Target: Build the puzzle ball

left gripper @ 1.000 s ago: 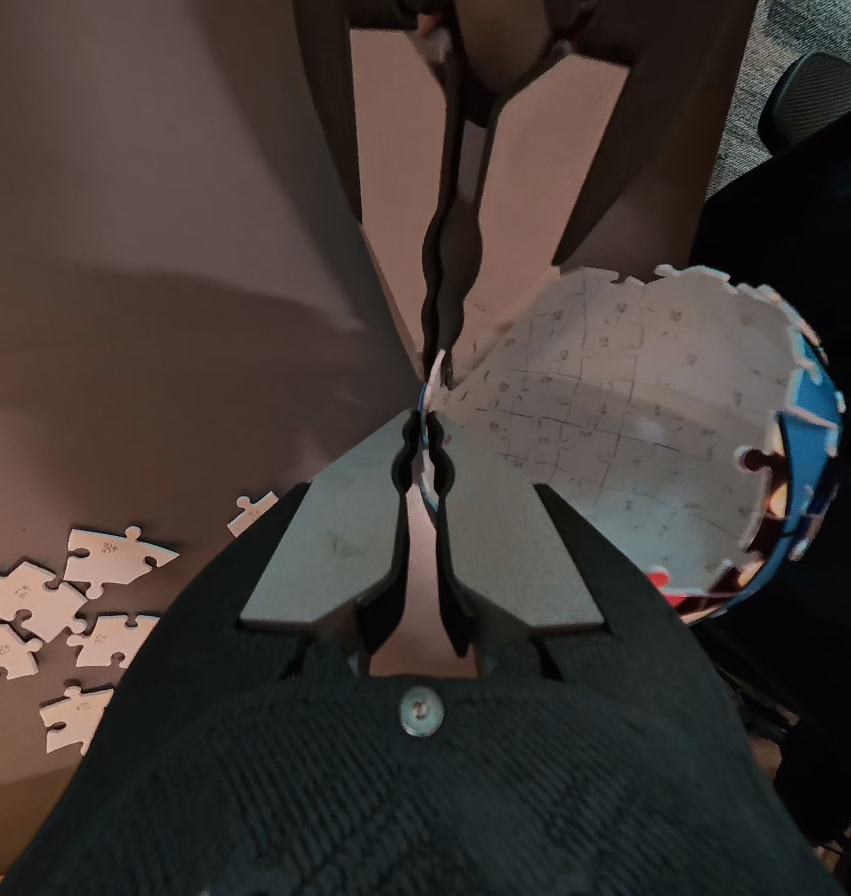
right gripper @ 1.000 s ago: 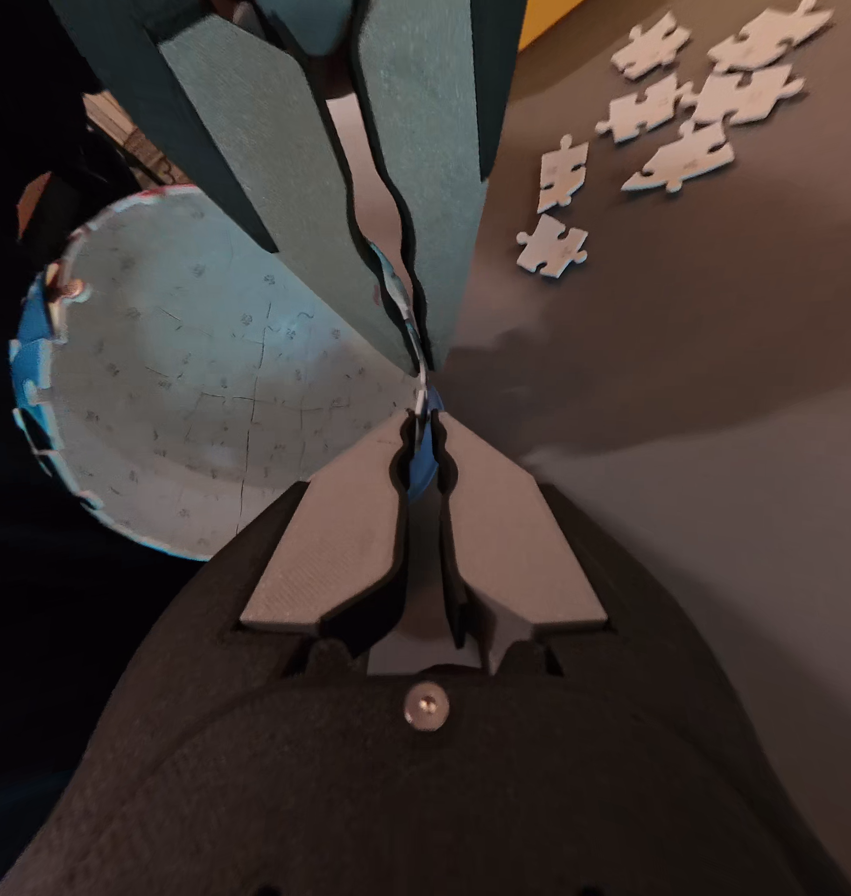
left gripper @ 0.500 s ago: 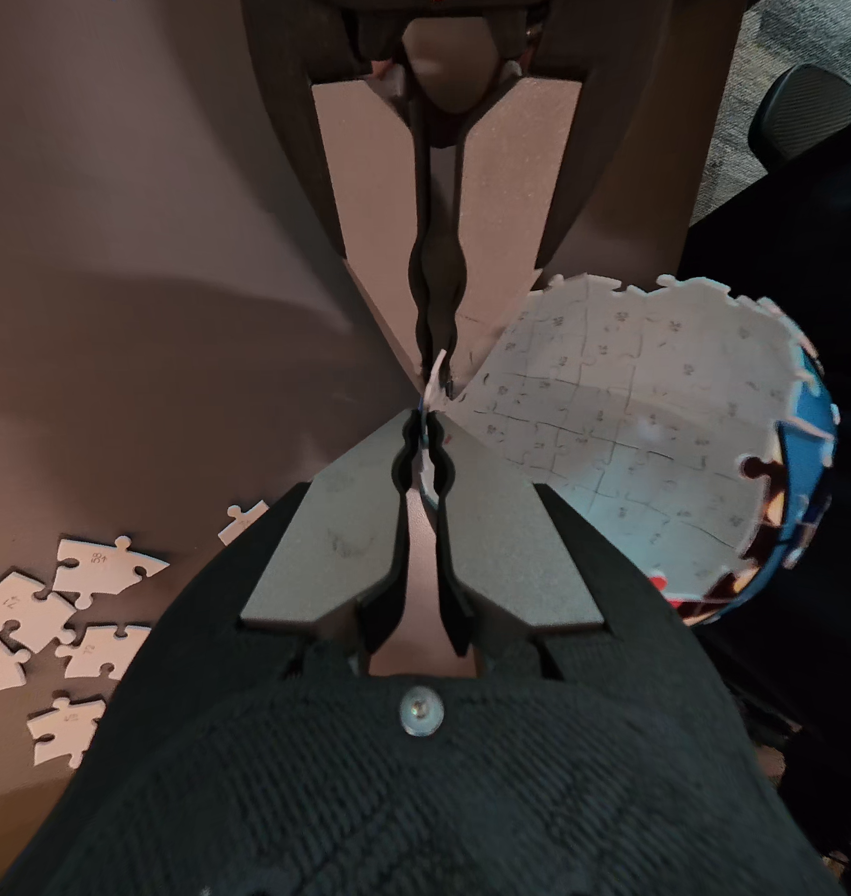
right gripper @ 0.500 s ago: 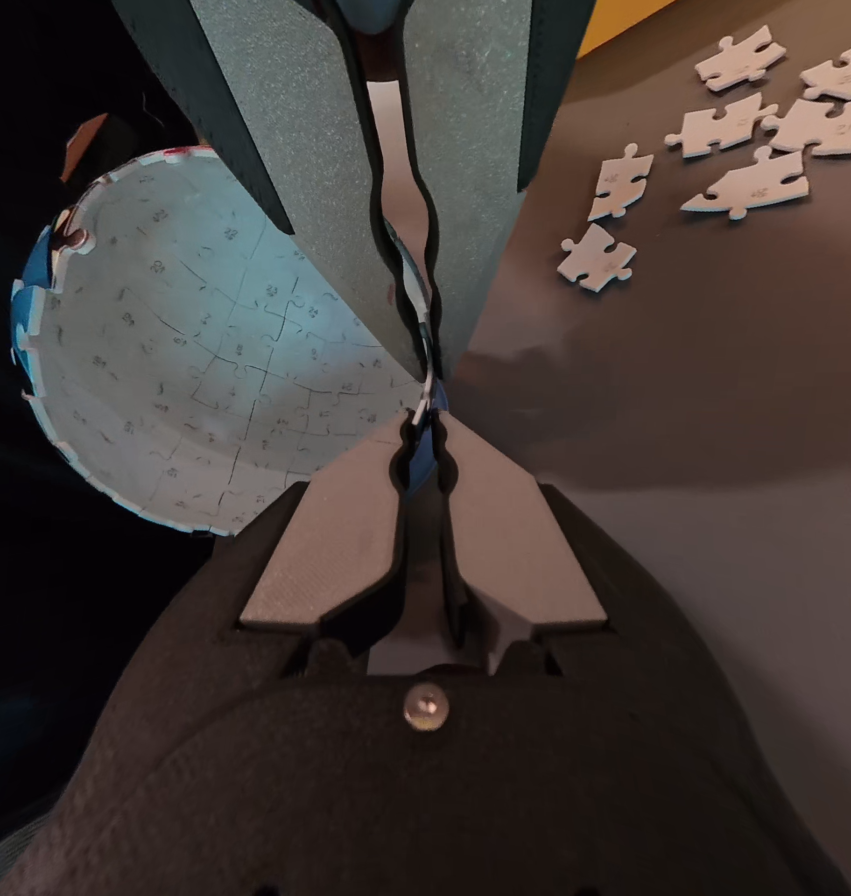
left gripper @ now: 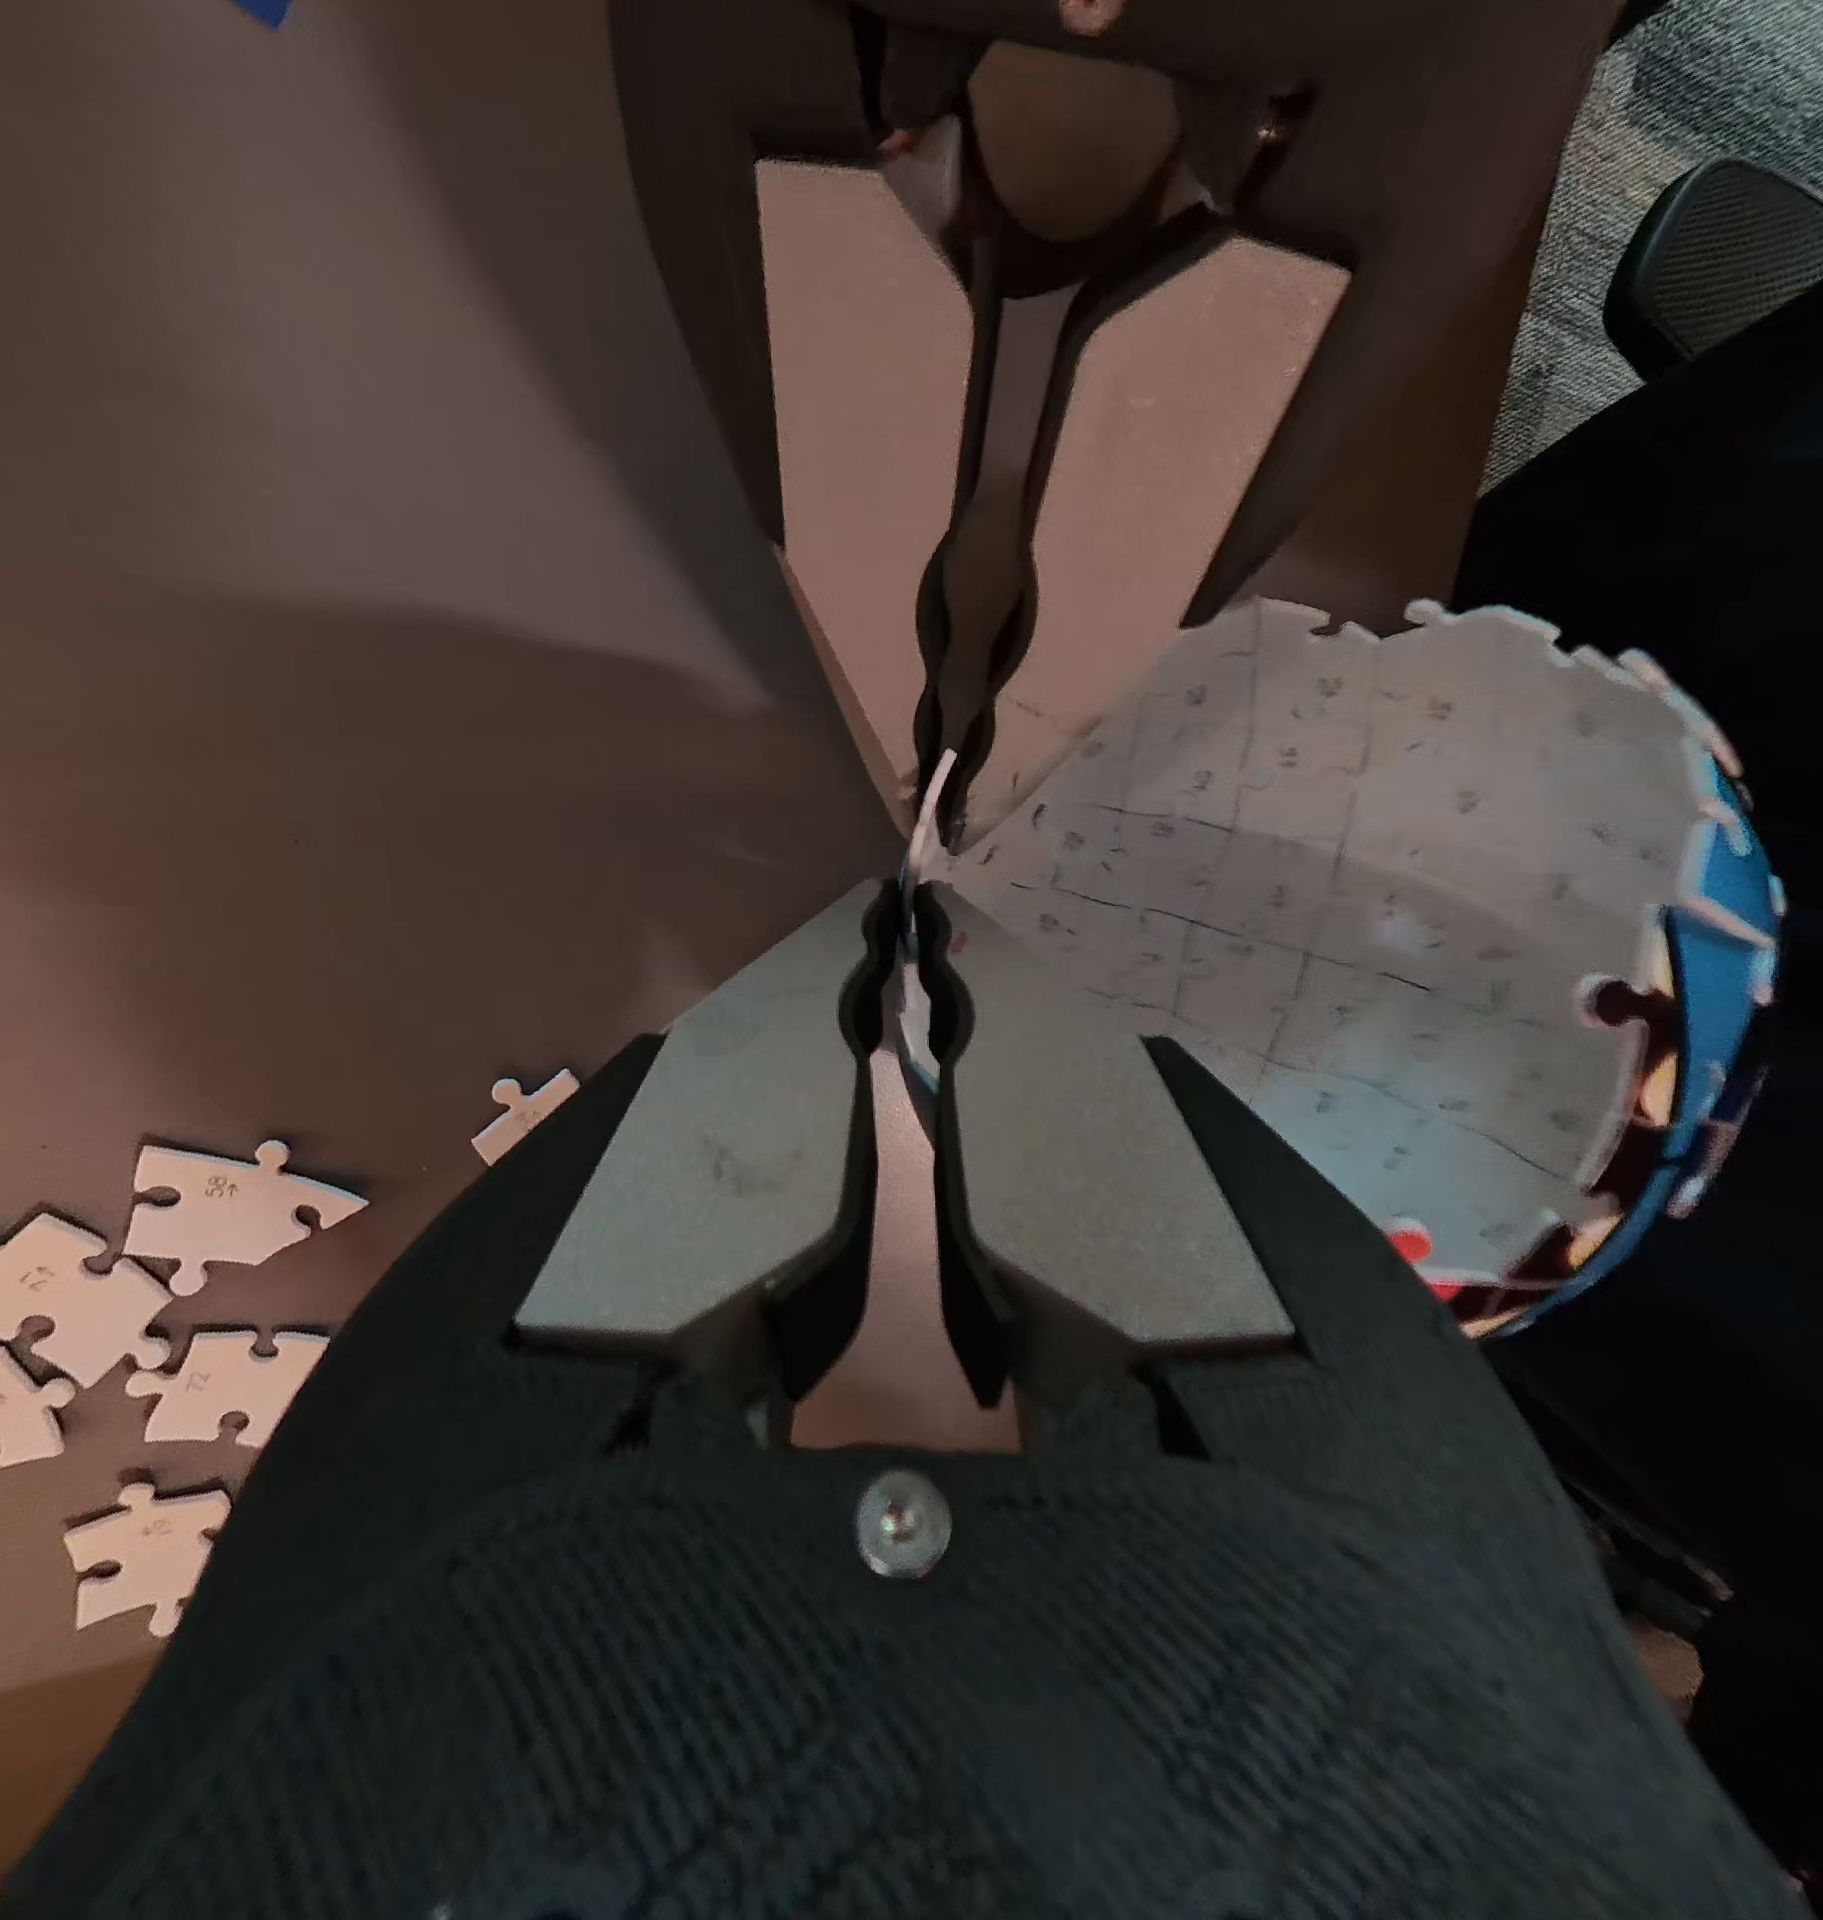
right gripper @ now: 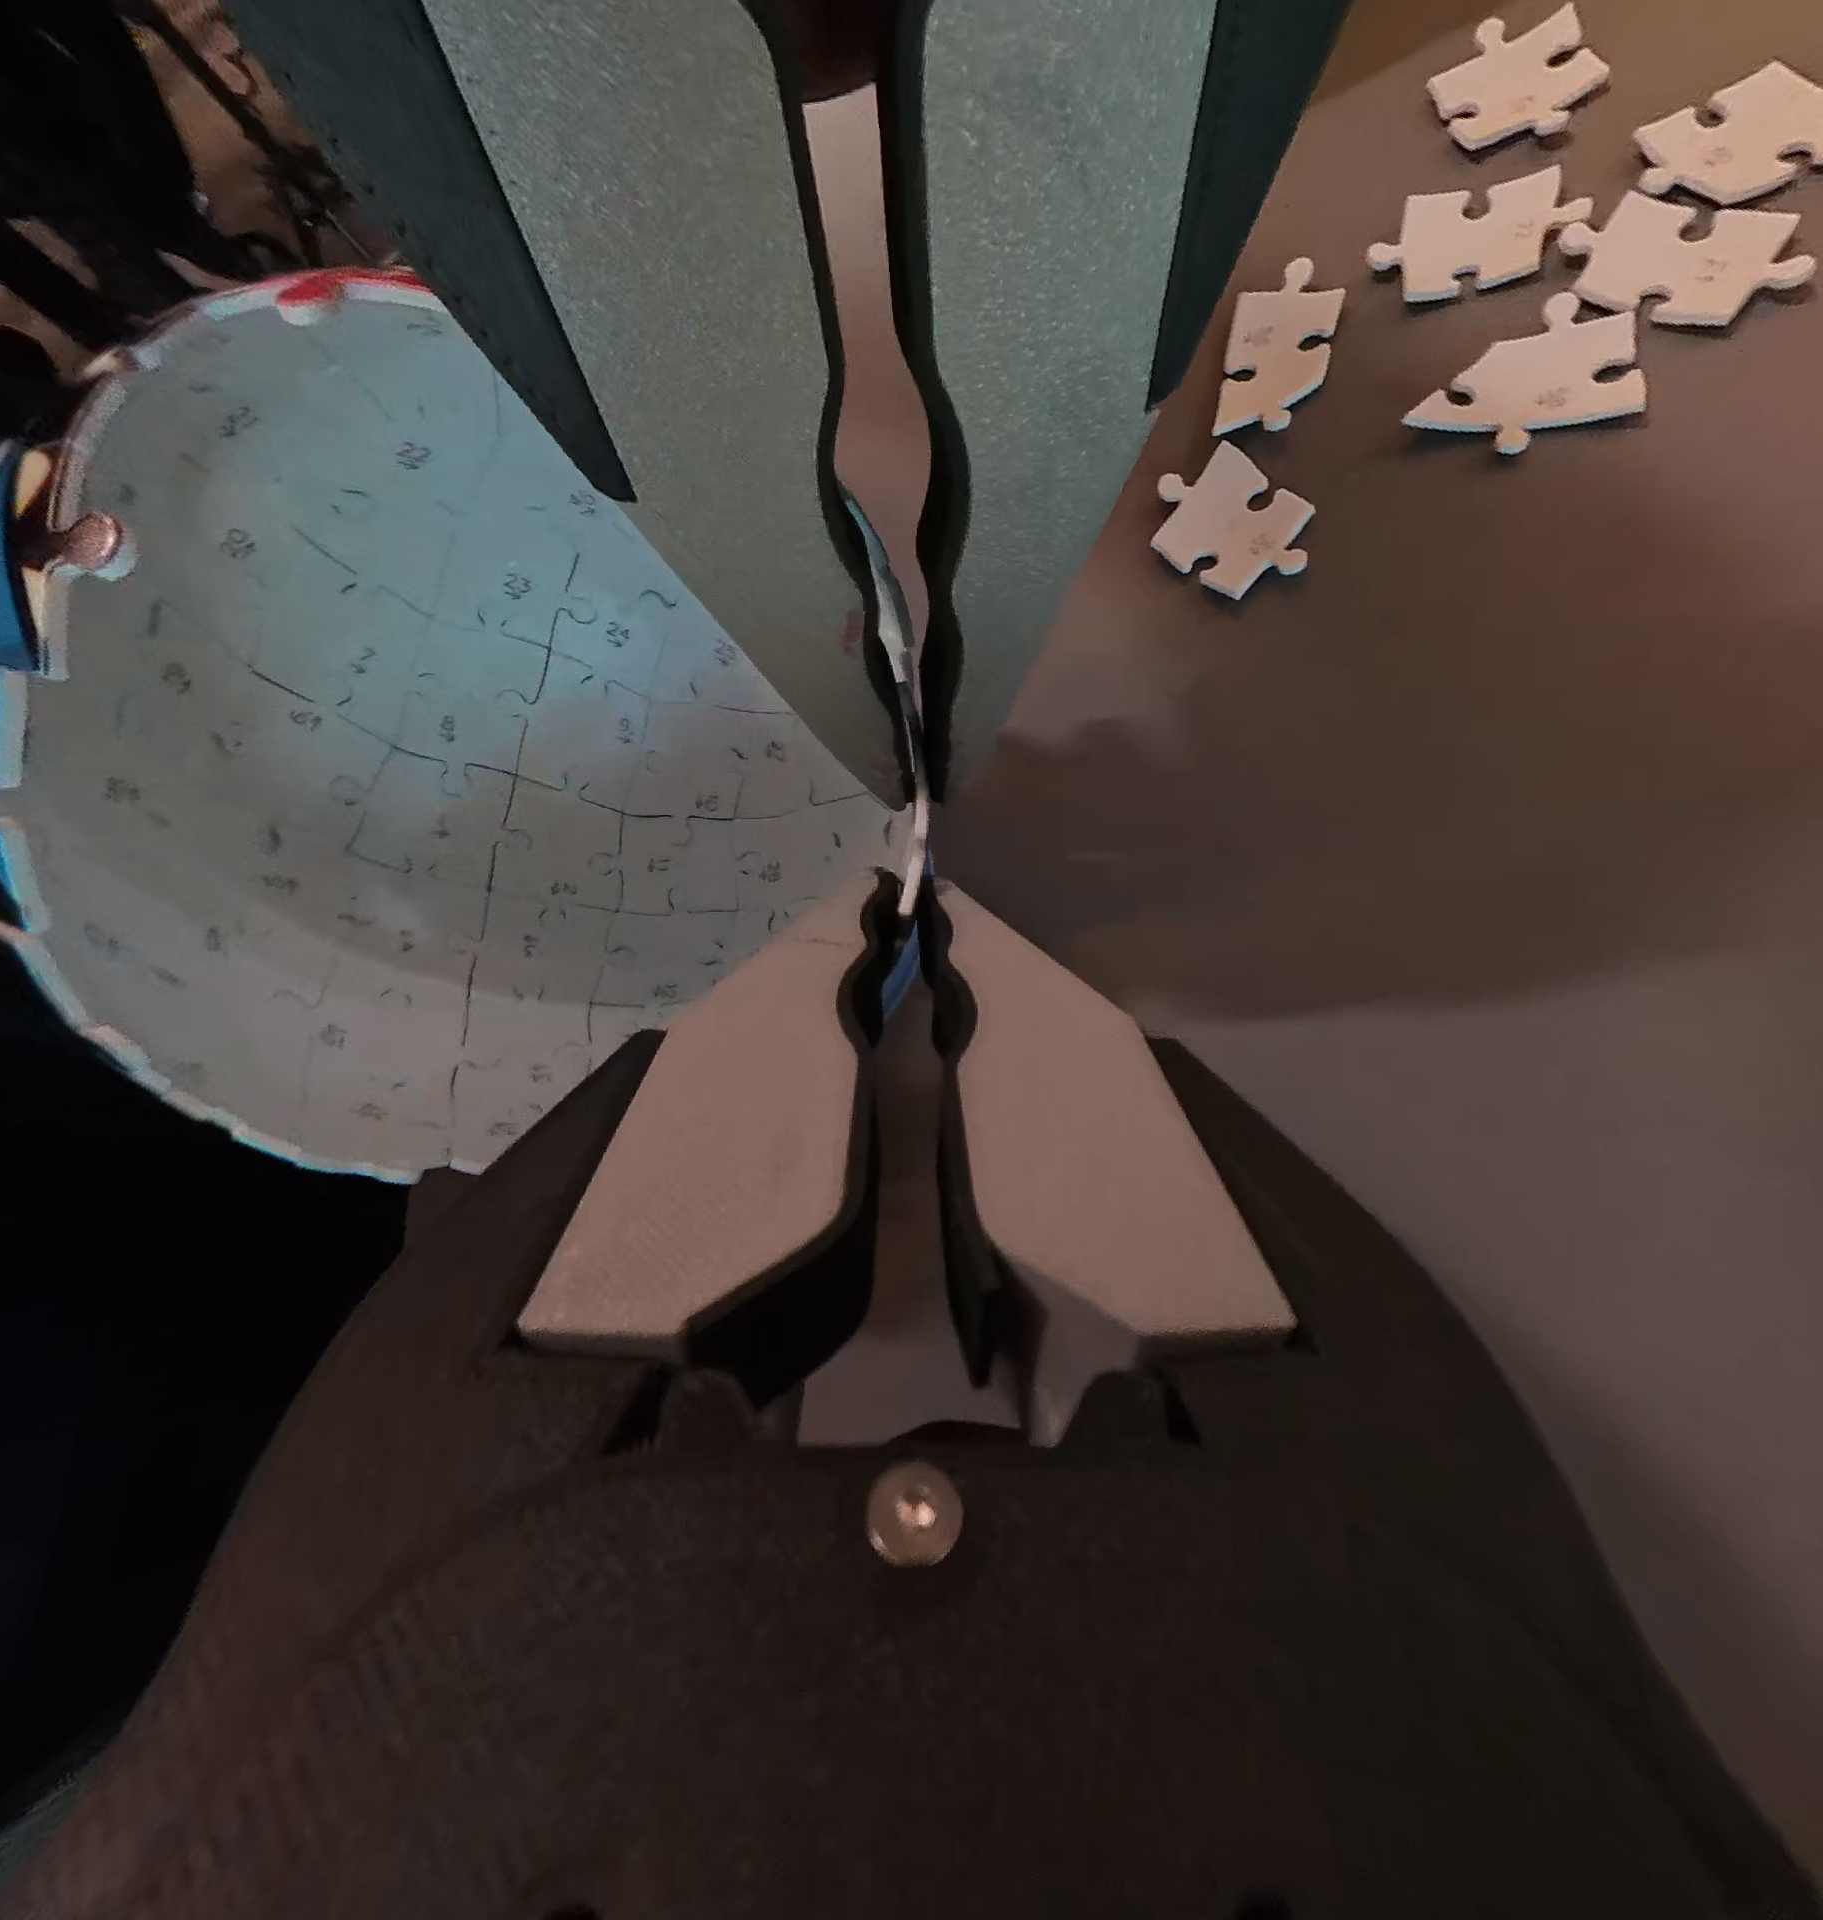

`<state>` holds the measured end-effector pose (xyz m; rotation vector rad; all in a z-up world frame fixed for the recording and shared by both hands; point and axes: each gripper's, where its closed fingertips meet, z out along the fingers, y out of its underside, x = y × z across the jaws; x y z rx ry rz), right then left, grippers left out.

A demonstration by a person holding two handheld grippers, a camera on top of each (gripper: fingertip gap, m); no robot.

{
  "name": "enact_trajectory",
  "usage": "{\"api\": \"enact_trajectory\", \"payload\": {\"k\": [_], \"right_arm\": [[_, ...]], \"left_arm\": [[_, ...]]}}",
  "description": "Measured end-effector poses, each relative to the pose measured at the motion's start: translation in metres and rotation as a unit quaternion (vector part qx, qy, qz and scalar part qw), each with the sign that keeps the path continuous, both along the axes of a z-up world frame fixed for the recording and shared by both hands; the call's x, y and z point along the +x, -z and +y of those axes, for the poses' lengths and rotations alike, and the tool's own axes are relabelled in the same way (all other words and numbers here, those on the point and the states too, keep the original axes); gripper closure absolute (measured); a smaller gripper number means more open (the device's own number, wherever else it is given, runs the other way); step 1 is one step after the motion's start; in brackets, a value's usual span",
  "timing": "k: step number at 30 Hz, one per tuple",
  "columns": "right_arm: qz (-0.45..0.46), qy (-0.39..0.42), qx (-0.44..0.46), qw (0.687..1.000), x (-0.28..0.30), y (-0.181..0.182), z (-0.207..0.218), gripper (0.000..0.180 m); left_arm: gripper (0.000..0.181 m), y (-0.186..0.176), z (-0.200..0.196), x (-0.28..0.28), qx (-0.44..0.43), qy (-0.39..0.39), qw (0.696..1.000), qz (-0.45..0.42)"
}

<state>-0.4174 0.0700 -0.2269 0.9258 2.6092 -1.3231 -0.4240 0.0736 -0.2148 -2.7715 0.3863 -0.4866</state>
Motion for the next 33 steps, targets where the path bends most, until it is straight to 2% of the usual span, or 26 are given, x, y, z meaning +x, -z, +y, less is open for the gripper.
{"api": "enact_trajectory", "payload": {"k": [20,25,33], "right_arm": [[-0.040,0.037,-0.009,0.998,-0.004,-0.002,0.000,0.180],[-0.030,0.053,-0.043,0.997,-0.012,-0.019,0.010,0.166],[-0.055,0.032,-0.035,0.997,-0.007,-0.011,0.005,0.166]], "left_arm": [[0.180,0.000,0.000,-0.002,-0.003,-0.001,1.000,0.005],[0.180,0.000,-0.001,-0.002,-0.006,-0.001,1.000,-0.006],[0.180,0.001,-0.001,-0.001,-0.010,0.000,1.000,-0.014]]}}
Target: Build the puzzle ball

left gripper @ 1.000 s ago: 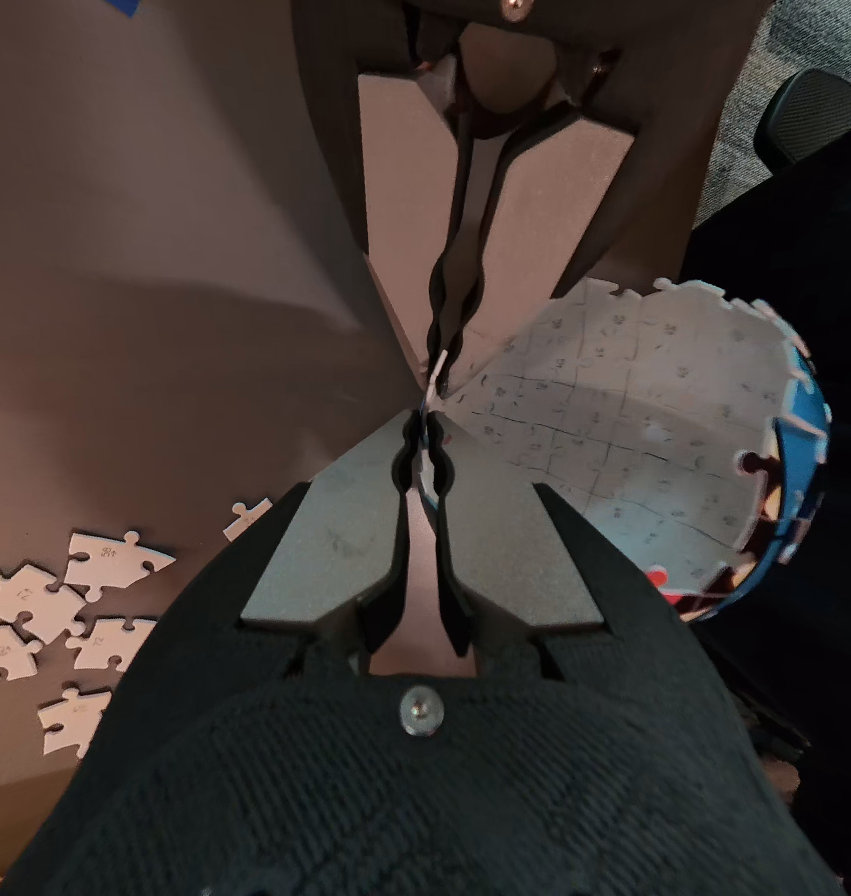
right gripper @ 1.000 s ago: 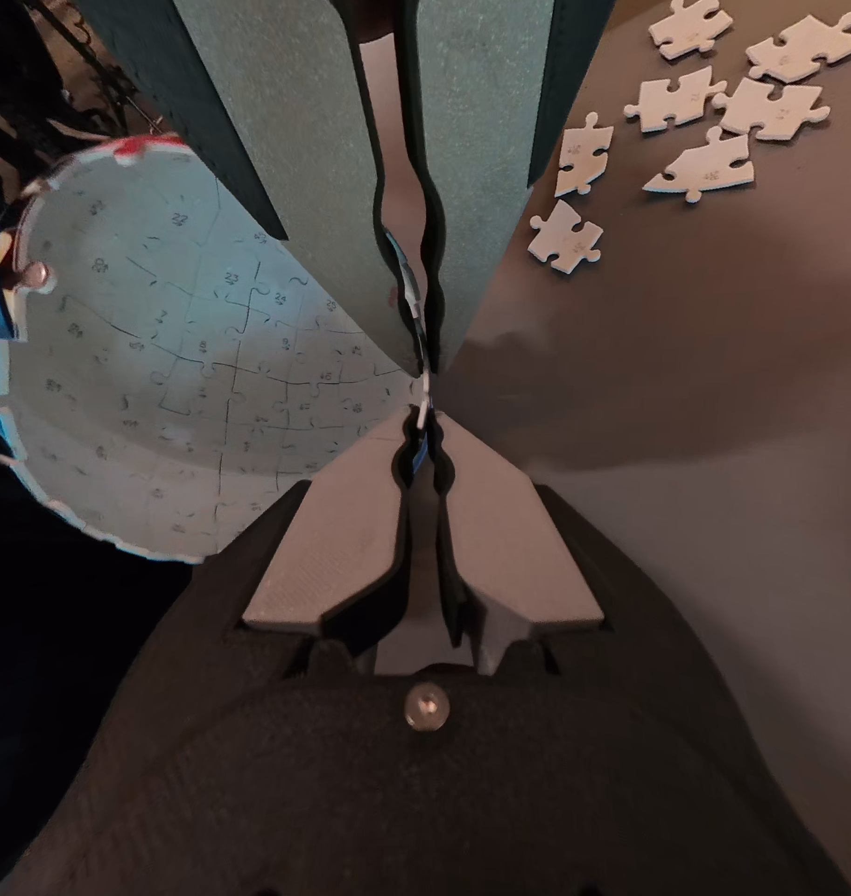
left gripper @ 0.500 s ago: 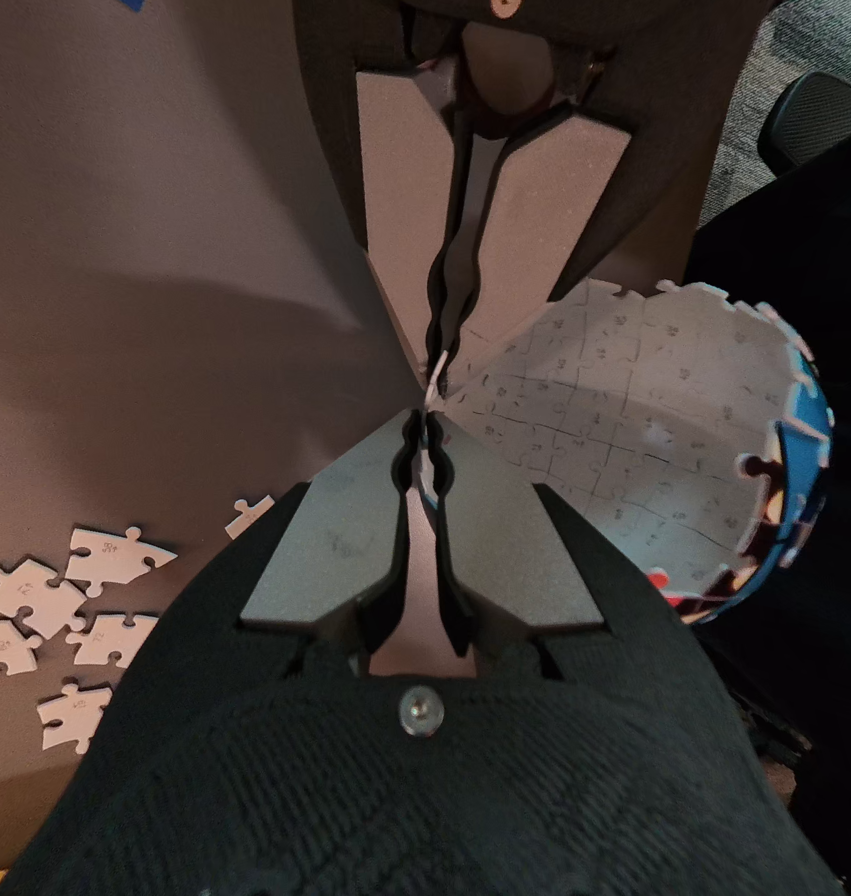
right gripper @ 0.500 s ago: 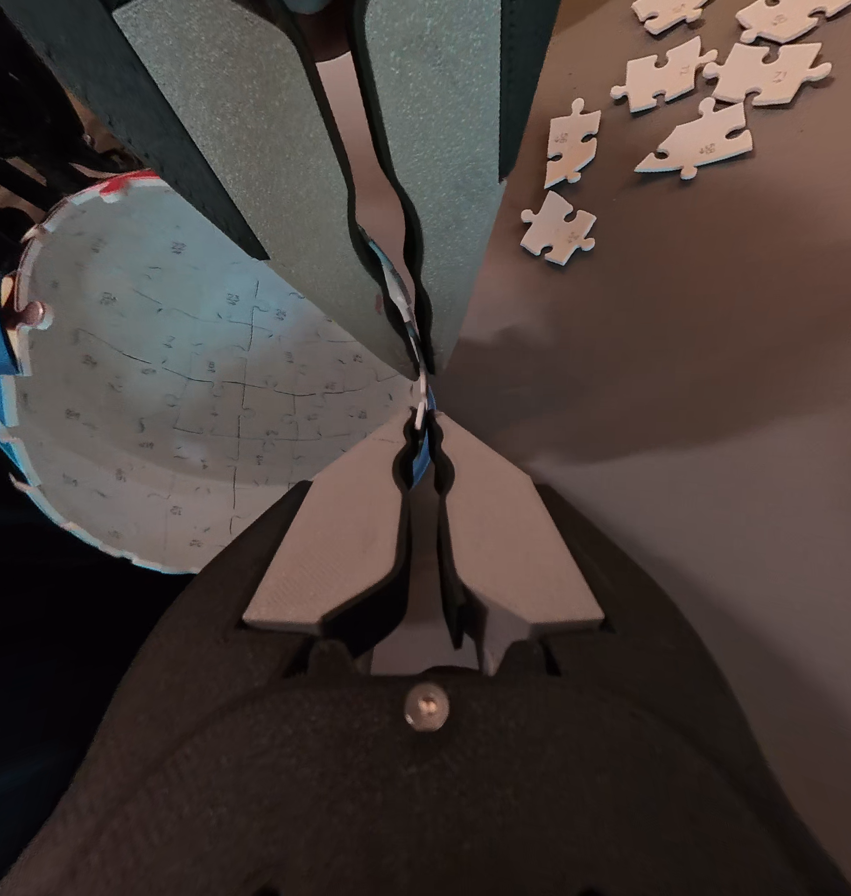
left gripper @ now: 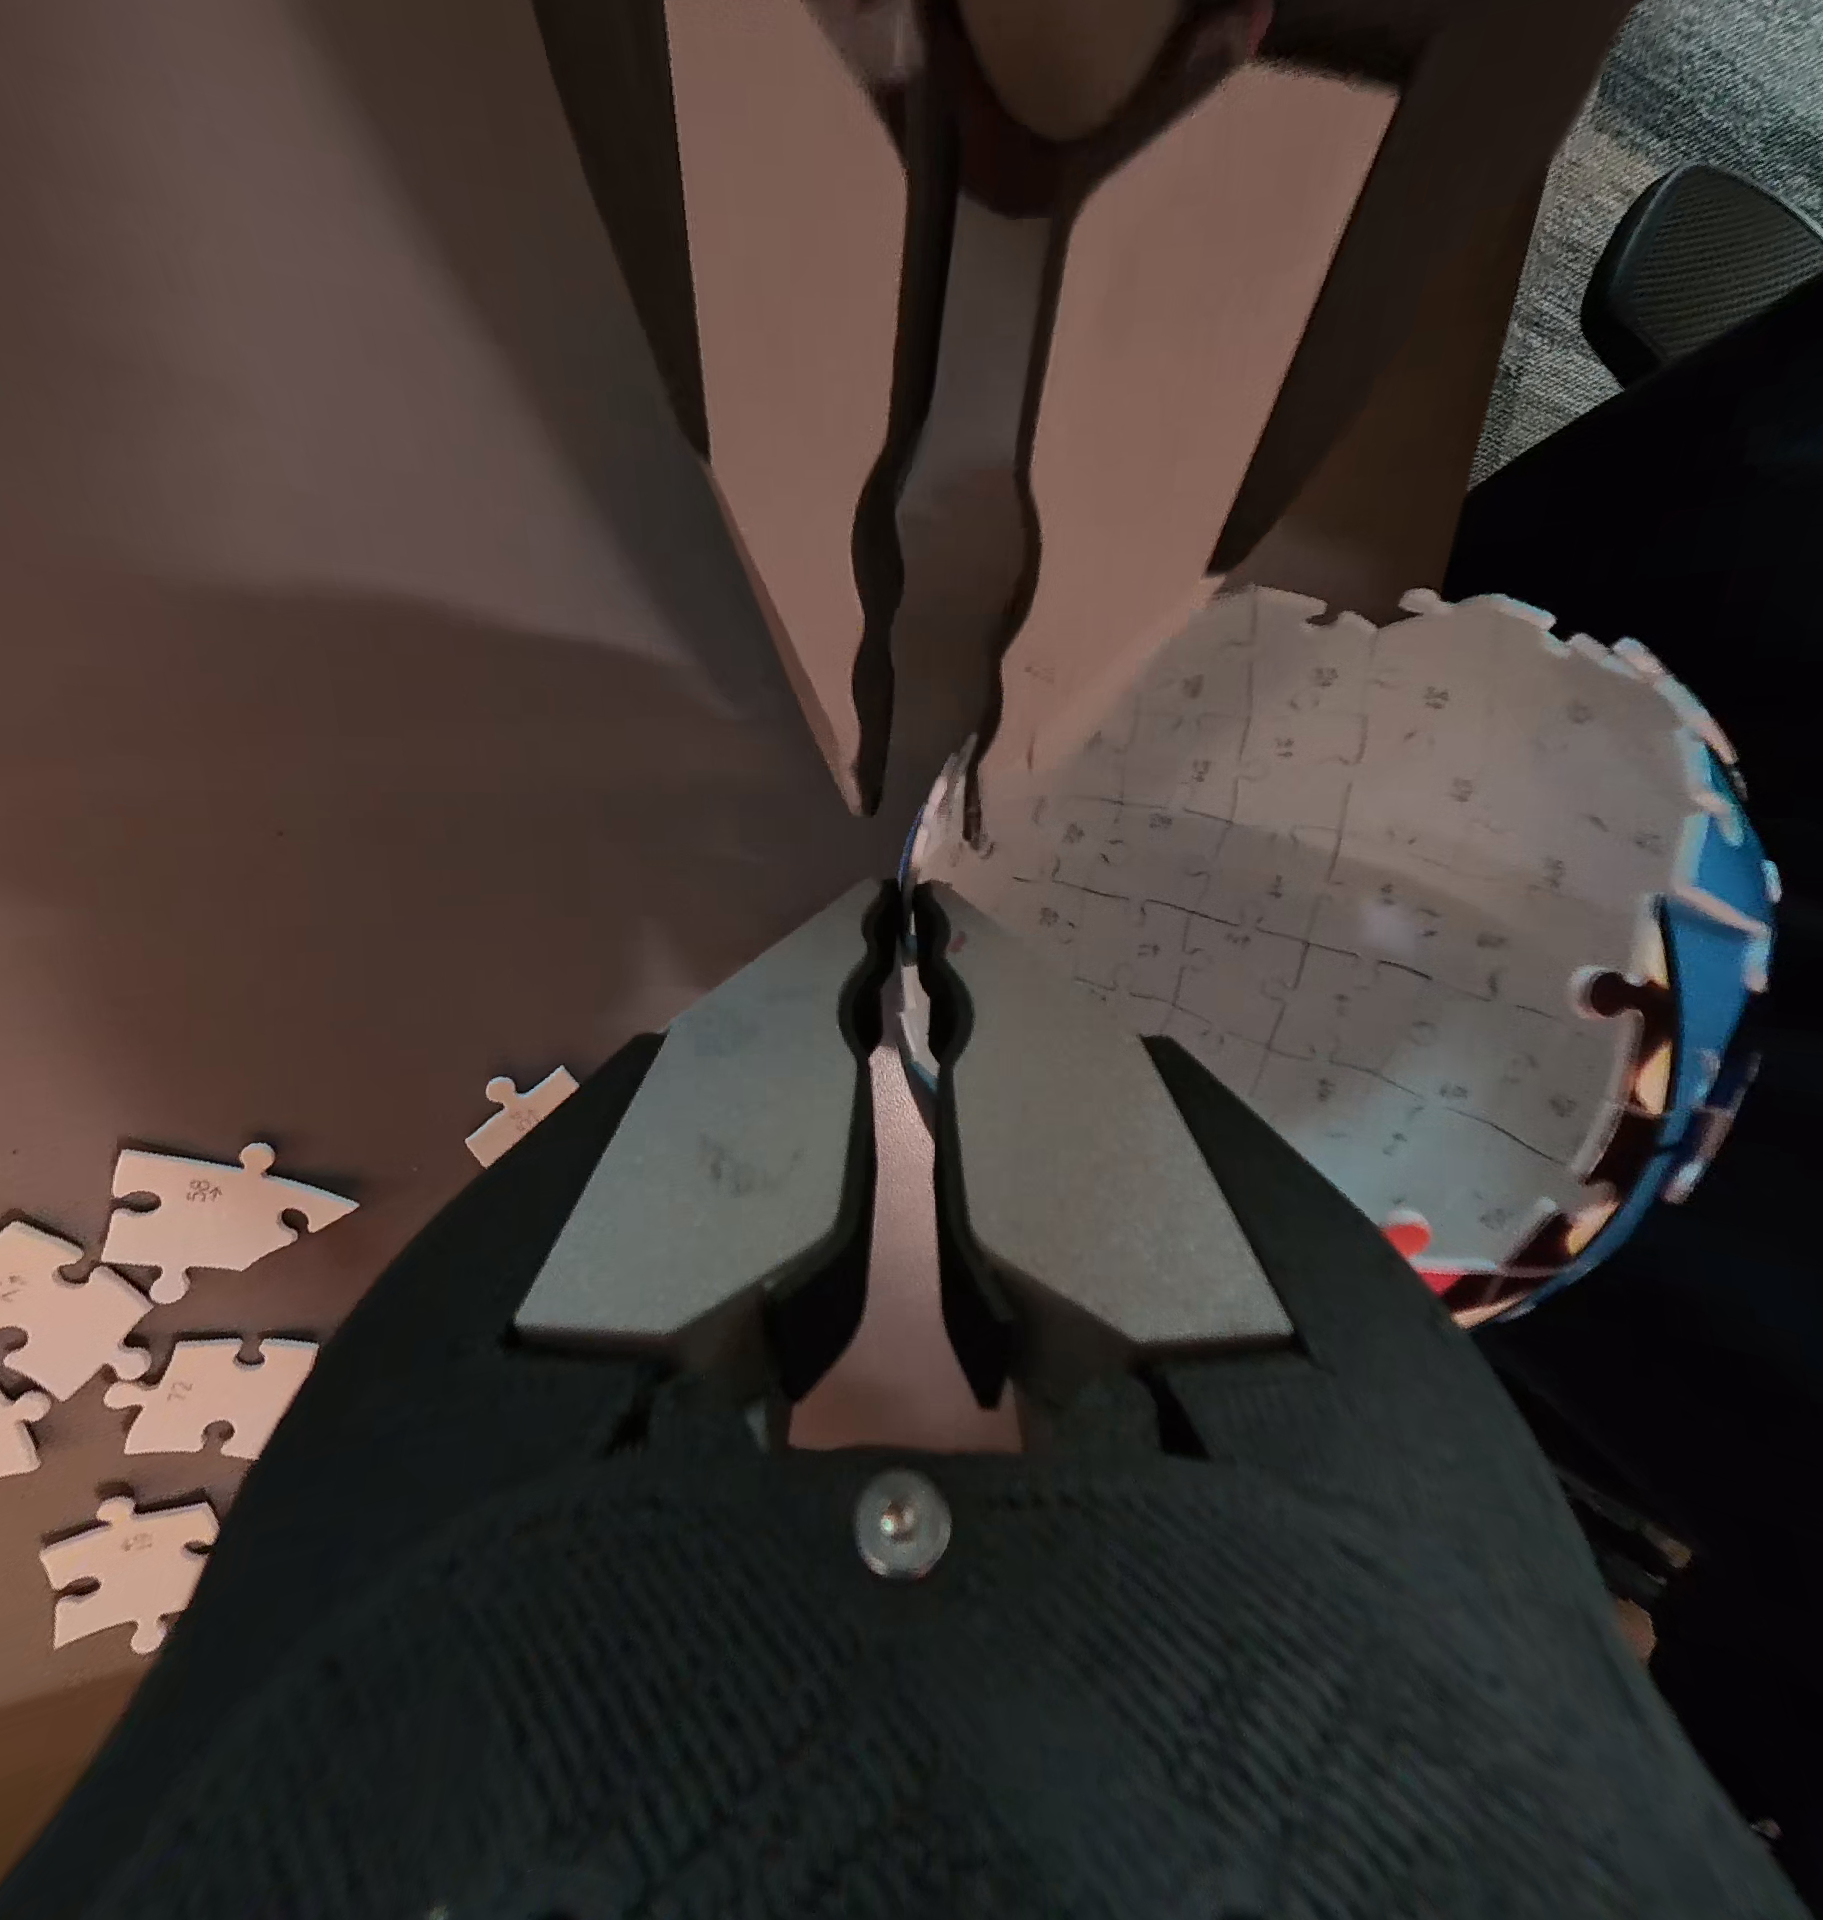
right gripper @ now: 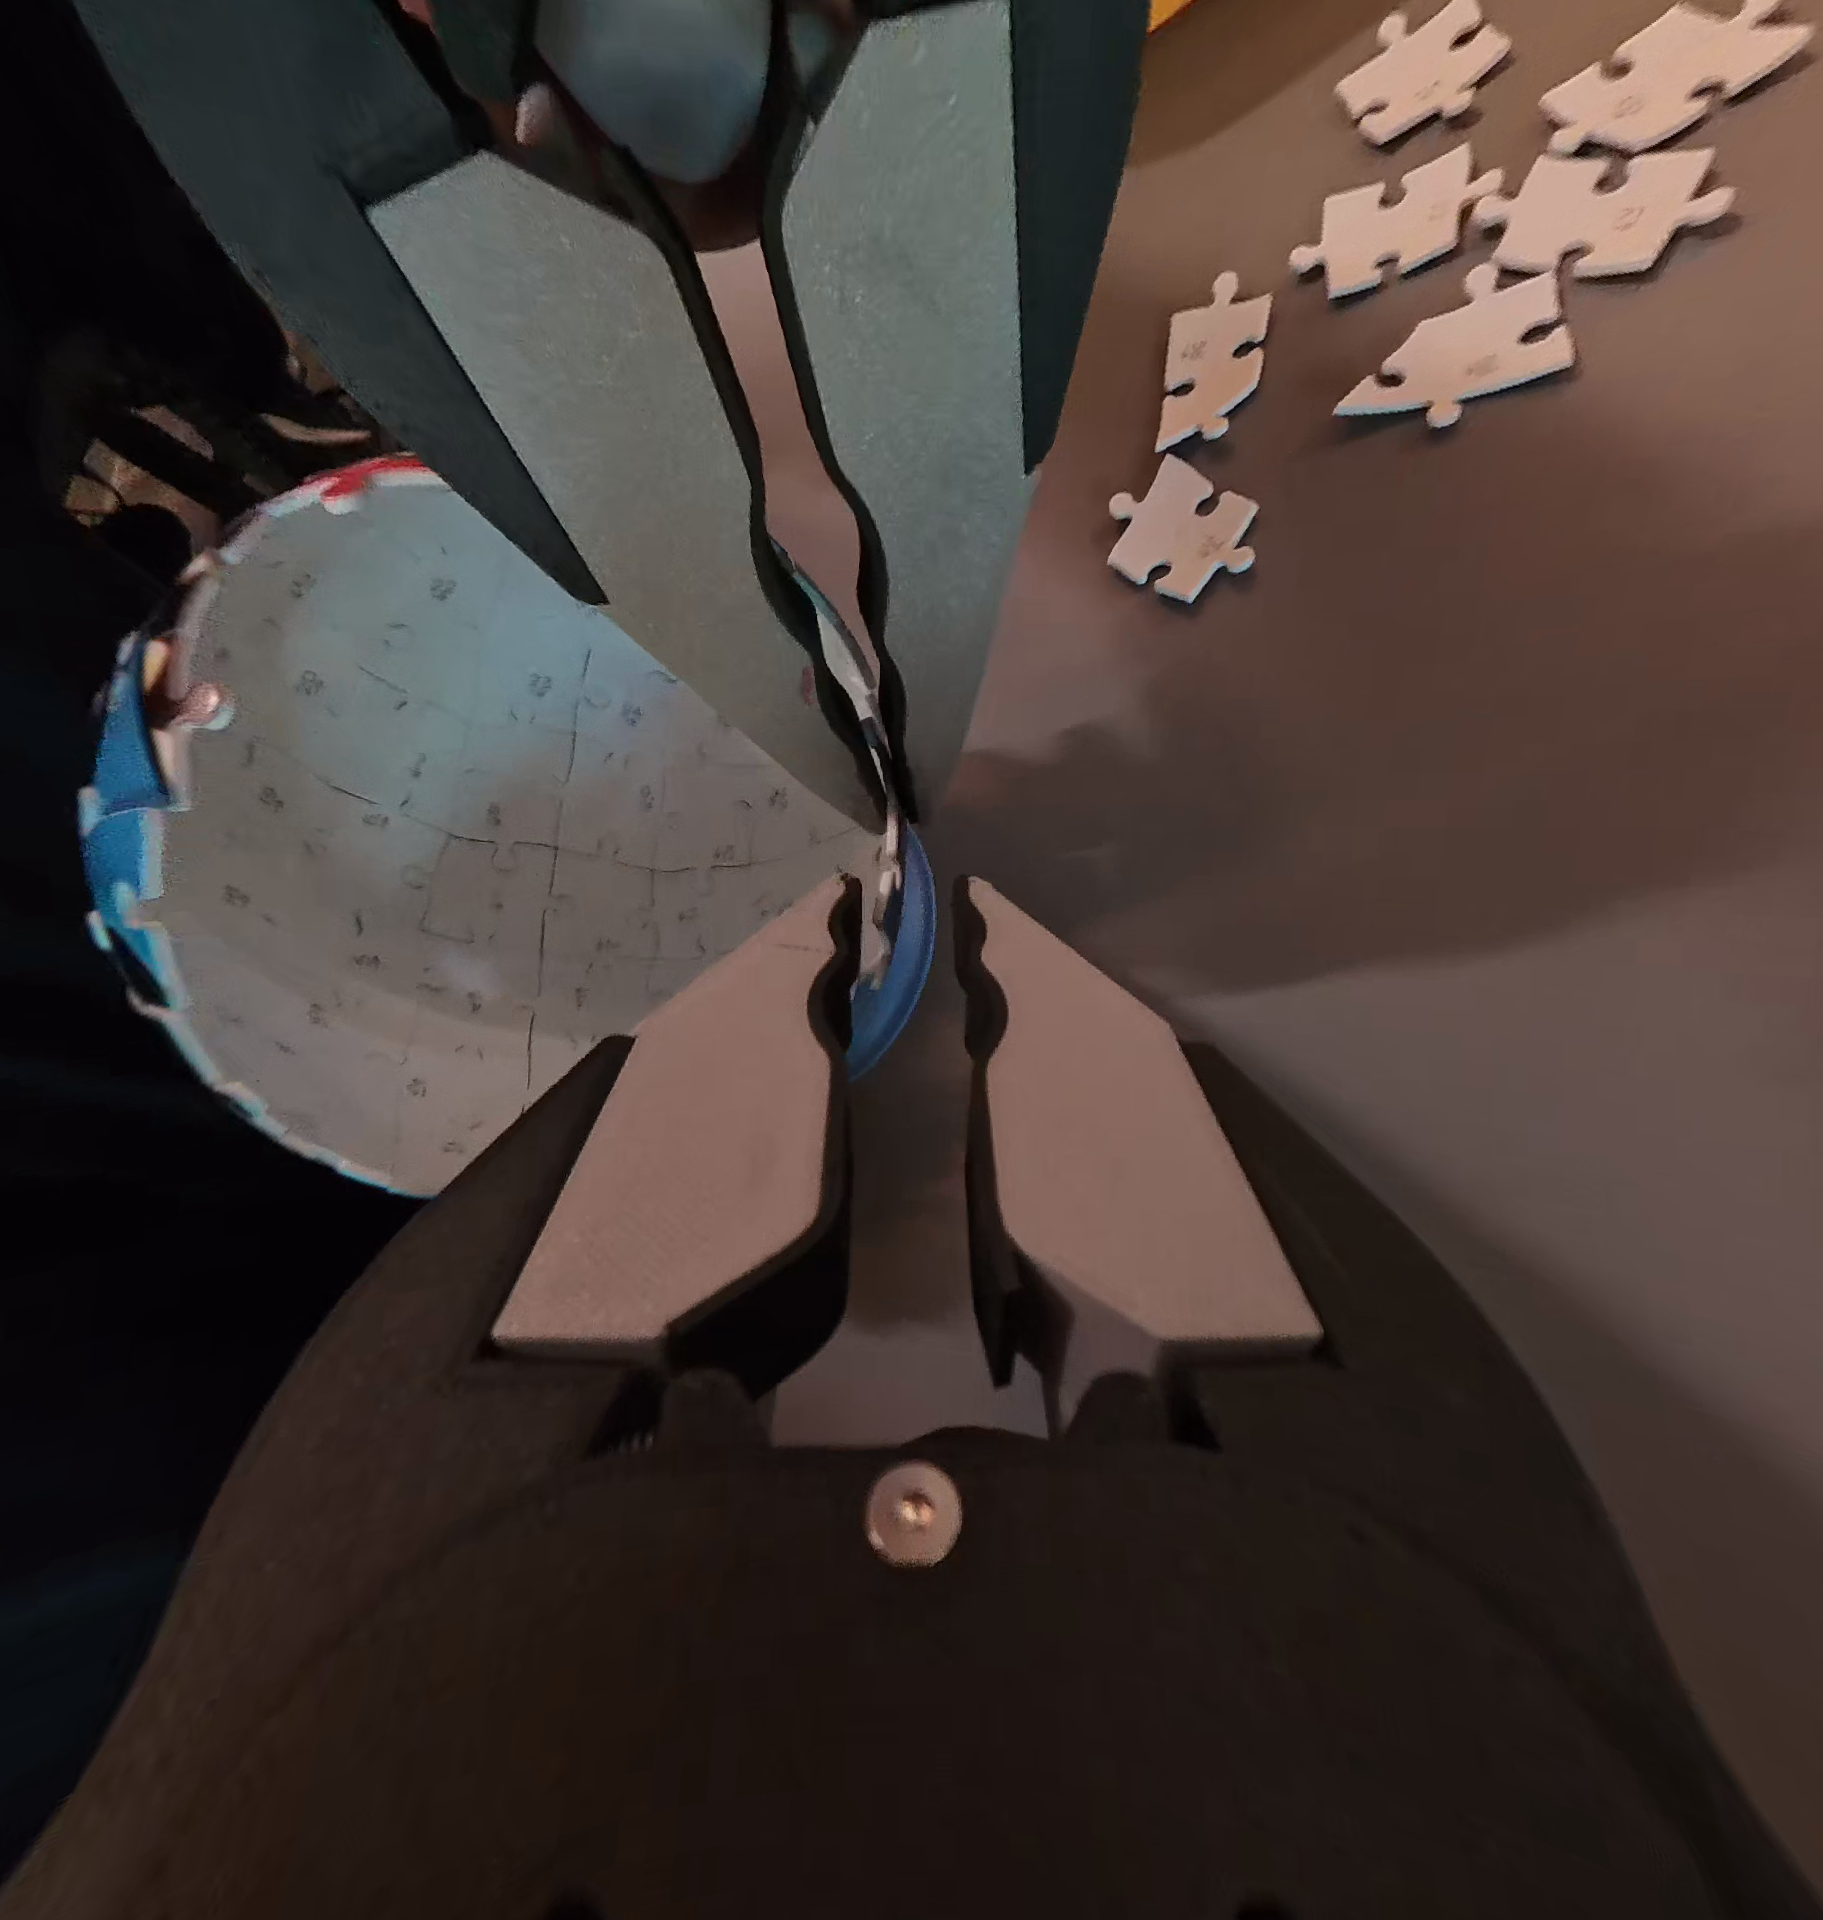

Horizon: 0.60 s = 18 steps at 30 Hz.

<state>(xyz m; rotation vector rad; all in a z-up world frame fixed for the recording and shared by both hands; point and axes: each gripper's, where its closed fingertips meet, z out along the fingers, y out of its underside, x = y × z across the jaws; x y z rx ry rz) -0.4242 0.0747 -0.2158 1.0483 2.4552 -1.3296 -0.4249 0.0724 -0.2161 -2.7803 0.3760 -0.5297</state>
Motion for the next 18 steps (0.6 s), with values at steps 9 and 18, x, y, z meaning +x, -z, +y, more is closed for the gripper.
{"api": "enact_trajectory", "payload": {"k": [9,18], "right_arm": [[0.000,-0.008,0.010,1.000,0.000,0.007,-0.009,0.180],[-0.001,0.009,-0.008,1.000,-0.002,-0.002,-0.003,0.161]], "left_arm": [[0.180,0.003,-0.002,0.001,-0.008,0.000,1.000,-0.010],[0.160,-0.011,-0.001,-0.010,0.014,-0.024,1.000,-0.007]]}}
